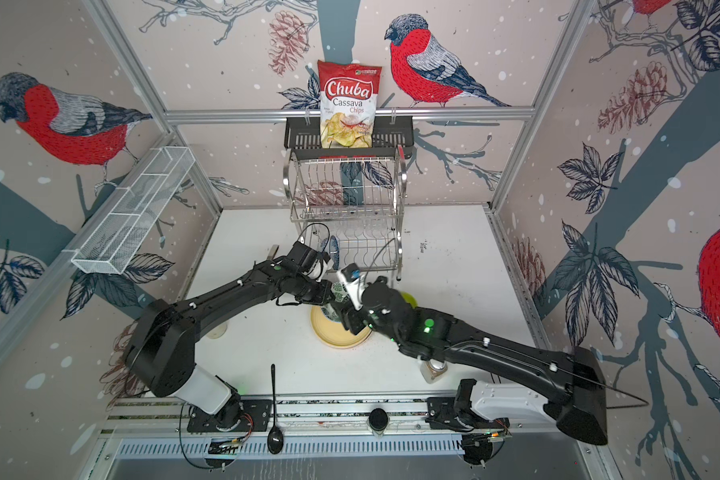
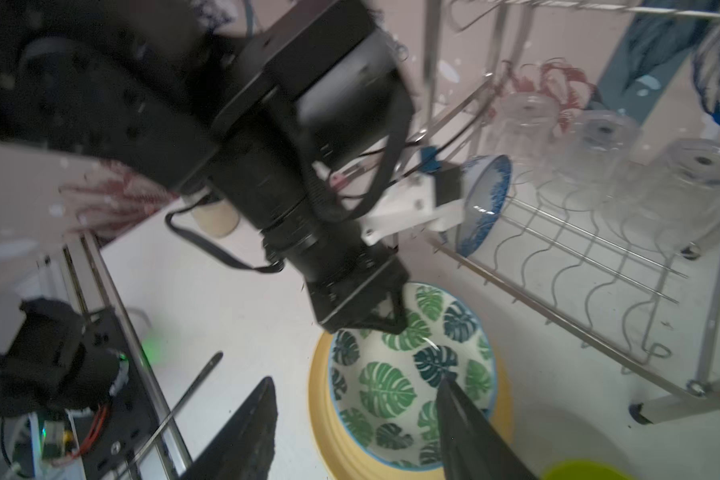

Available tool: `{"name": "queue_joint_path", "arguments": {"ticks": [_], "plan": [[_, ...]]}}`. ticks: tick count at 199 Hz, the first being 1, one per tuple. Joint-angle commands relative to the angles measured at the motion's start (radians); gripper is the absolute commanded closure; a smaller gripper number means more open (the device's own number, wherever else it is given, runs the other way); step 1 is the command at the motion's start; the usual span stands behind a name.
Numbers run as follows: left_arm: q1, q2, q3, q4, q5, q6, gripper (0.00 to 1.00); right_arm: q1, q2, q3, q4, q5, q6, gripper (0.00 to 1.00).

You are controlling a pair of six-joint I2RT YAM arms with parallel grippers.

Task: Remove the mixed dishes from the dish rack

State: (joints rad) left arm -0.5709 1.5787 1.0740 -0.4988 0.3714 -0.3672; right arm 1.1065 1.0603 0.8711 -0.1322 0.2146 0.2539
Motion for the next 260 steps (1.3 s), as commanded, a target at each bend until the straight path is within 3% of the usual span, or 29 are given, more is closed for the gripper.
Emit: {"name": "queue_joint_path", "arguments": {"ticks": [1, 29, 65, 116, 169, 207, 260], "plan": [[0.025, -0.002, -0.012, 0.045, 0.048, 0.002, 1.00, -0.119, -0.087, -0.073, 0.098, -0.042, 0.157, 0.38], [0.069, -0.004, -0.032, 0.062, 0.076, -0.006, 1.00, -0.242, -0.094, -0.112, 0.068, -0.109, 0.259, 0.38], [0.069, -0.014, -0.041, 0.061, 0.063, -0.003, 1.00, -0.235, 0.029, -0.097, 0.079, -0.150, 0.278, 0.36], [0.063, -0.035, -0.044, 0.059, 0.032, -0.003, 1.00, -0.239, 0.315, 0.086, -0.018, -0.190, 0.292, 0.37], [0.050, -0.058, -0.040, 0.053, -0.013, -0.003, 1.00, -0.215, 0.501, 0.212, -0.090, -0.152, 0.303, 0.47], [0.051, -0.075, -0.042, 0.051, -0.032, -0.003, 1.00, -0.209, 0.545, 0.202, -0.080, -0.186, 0.314, 0.60], [0.049, -0.070, -0.040, 0.051, -0.037, -0.006, 1.00, -0.209, 0.529, 0.154, -0.037, -0.217, 0.326, 1.00]]}}
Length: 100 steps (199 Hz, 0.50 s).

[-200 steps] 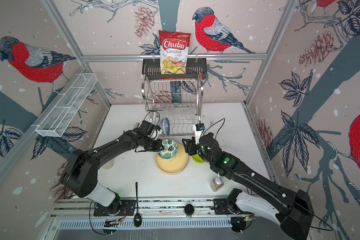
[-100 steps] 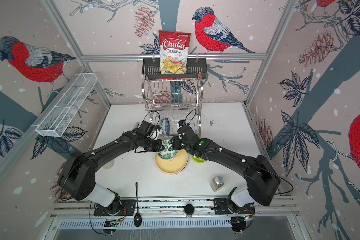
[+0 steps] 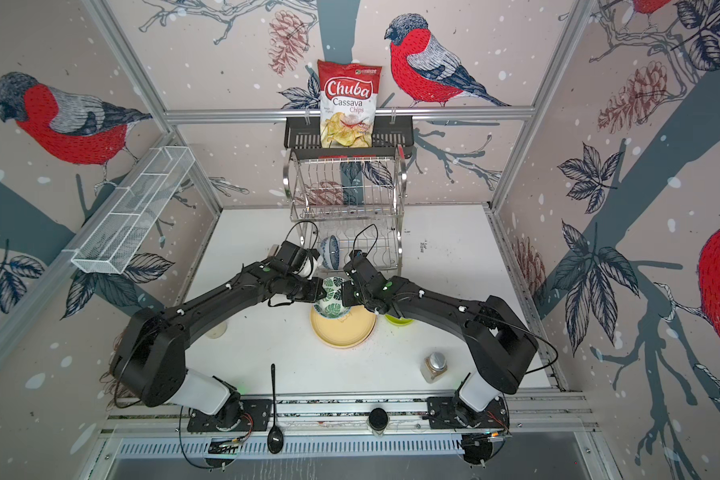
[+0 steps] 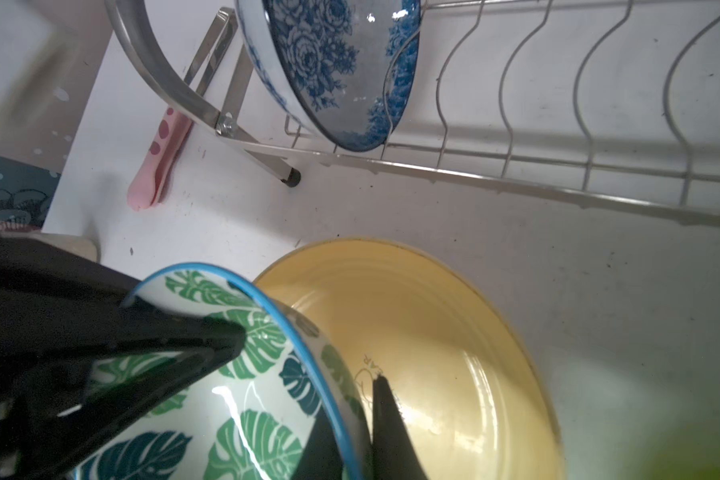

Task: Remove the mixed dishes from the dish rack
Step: 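Carry the green-leaf bowl with the right gripper onto the lime-green bowl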

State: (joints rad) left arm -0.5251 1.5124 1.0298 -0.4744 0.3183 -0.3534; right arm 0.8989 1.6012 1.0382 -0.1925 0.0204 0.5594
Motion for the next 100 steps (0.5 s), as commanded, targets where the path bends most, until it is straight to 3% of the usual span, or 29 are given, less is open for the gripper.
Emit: {"name": "queue_joint_path", "arguments": {"ticks": [1, 21, 52, 73, 100], "plan": [[0.004, -0.004, 0.004, 0.026, 0.016, -0.019, 1.00, -0.002, -0.012, -0.013, 0.024, -0.023, 0.020, 1.00], [0.005, -0.004, 0.003, 0.028, 0.007, -0.020, 0.96, -0.003, -0.022, -0.026, 0.035, -0.028, 0.023, 1.00], [0.004, -0.004, 0.000, 0.037, 0.015, -0.022, 0.56, -0.026, -0.068, -0.067, 0.063, -0.046, 0.034, 1.00], [0.004, -0.020, -0.003, 0.049, 0.012, -0.022, 0.39, -0.054, -0.127, -0.108, 0.049, -0.042, 0.036, 1.00], [0.005, -0.058, -0.012, 0.070, 0.003, -0.025, 0.35, -0.096, -0.235, -0.168, -0.007, -0.008, 0.037, 1.00]]}}
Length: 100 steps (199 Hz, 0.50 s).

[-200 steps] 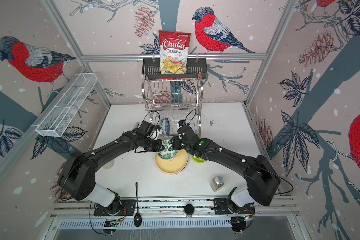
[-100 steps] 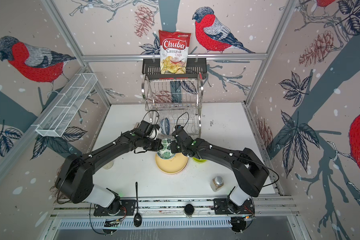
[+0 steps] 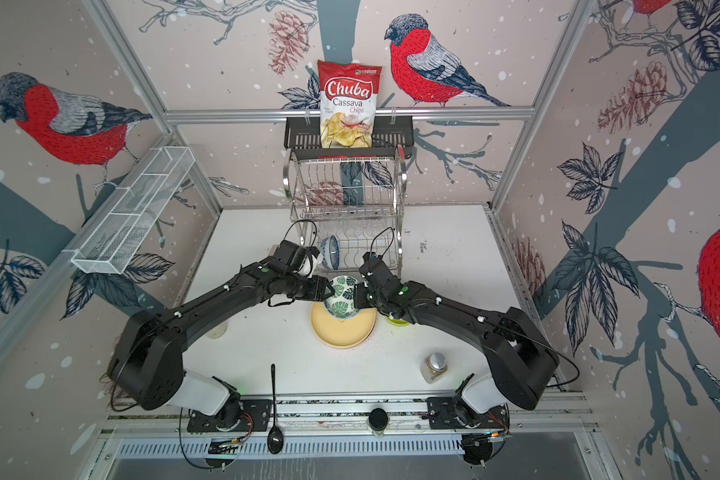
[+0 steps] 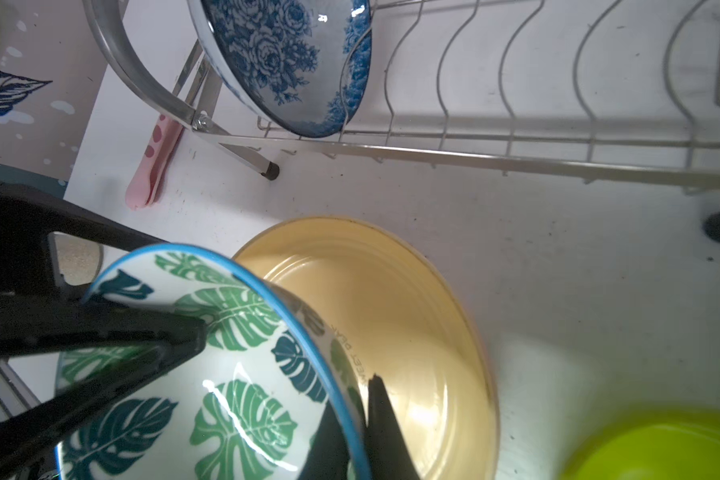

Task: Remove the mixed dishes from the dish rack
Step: 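Carry the green-leaf bowl with the right gripper onto the lime-green bowl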

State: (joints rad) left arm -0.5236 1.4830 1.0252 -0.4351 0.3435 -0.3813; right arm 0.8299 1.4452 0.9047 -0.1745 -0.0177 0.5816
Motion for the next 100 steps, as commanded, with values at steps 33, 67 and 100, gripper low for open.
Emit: {"name": "queue_joint_path", "arguments": {"ticks": [33, 67, 100], "plan": [[0.019, -0.059, -0.017, 0.052, -0.018, -0.003, 0.34, -0.092, -0.245, -0.117, -0.112, 0.064, 0.030, 1.00], [0.037, -0.086, -0.022, 0.083, 0.011, -0.007, 0.34, -0.168, -0.390, -0.178, -0.254, 0.134, 0.049, 1.00], [0.042, -0.153, -0.078, 0.173, 0.070, -0.022, 0.33, -0.276, -0.514, -0.268, -0.272, 0.123, 0.052, 1.00]]}}
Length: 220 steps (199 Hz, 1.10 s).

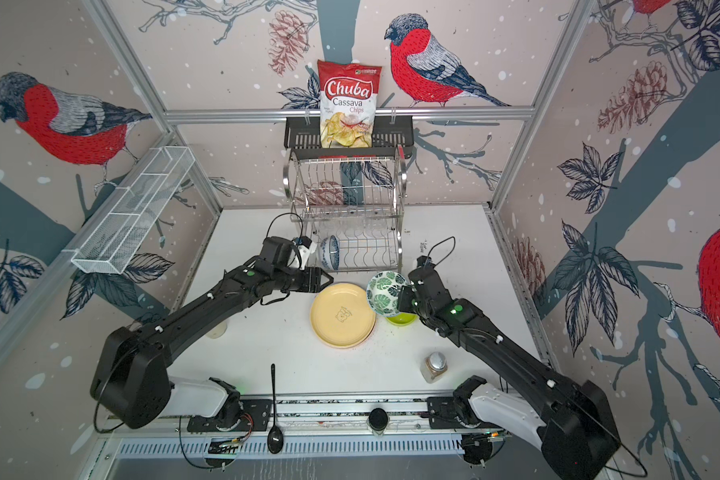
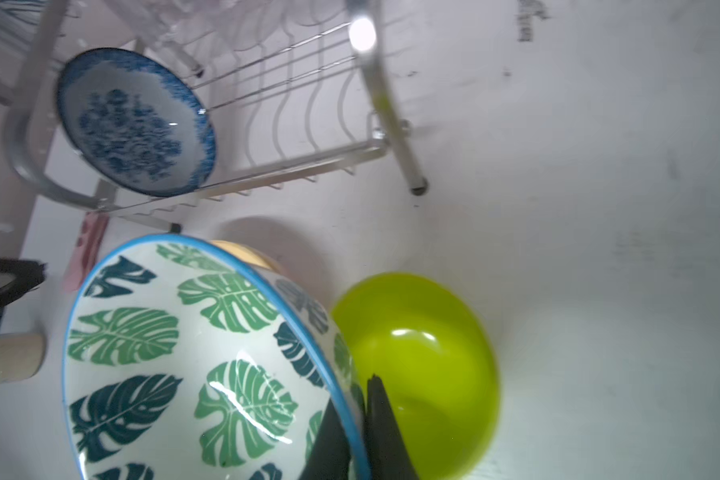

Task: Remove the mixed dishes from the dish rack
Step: 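Carry the green-leaf bowl with the right gripper onto the lime-green bowl, then open the right gripper and raise it off the stacked bowls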

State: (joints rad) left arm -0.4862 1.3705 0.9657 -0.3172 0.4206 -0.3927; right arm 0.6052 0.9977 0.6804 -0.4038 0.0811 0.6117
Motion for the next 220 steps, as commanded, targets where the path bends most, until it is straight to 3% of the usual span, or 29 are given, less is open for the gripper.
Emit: {"name": "queue_joint_path", "arguments": {"ticks": [1, 40, 118, 220], "plan": [[0.005, -0.042, -0.019, 0.055, -0.009, -0.011, 0.33, -0.055, -0.069, -0.045, -0.042, 0.023, 0.022, 1.00], [0.008, -0.054, -0.020, 0.047, -0.040, -0.003, 0.31, -0.134, -0.063, -0.056, -0.026, -0.018, -0.010, 1.00], [0.015, -0.051, -0.017, 0.042, -0.037, -0.004, 0.26, -0.141, 0.098, -0.038, 0.036, -0.091, -0.038, 1.00], [0.024, -0.031, -0.018, 0.046, -0.026, -0.011, 0.26, -0.140, 0.154, -0.054, 0.060, -0.102, -0.049, 0.92]]}}
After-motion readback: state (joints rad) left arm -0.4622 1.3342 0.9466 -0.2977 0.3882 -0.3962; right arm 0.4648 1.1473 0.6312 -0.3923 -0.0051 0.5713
